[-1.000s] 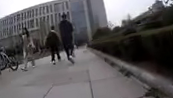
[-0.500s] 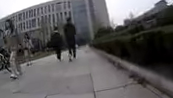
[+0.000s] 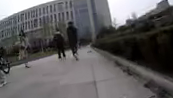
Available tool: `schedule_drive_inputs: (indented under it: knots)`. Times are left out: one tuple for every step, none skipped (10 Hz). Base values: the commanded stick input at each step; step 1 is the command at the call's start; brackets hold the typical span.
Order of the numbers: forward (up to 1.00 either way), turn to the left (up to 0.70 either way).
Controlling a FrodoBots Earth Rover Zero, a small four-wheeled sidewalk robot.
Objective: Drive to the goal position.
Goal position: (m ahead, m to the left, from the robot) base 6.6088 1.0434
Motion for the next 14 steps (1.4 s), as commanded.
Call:
schedule_drive_inputs:
  knots:
    - [0.85,-0.02]
    - [0.85,-0.05]
    - [0.85,-0.17]
    - [0.85,-0.31]
    - [0.85,-0.34]
    - [0.85,-0.34]
    - [0.85,-0.28]
    - [0.85,-0.06]
    - [0.85,-0.04]
    - [0.85,-0.04]
    - [0.85,-0.04]
    - [0.85,-0.04]
    - [0.85,-0.04]
    - [0.85,-0.04]
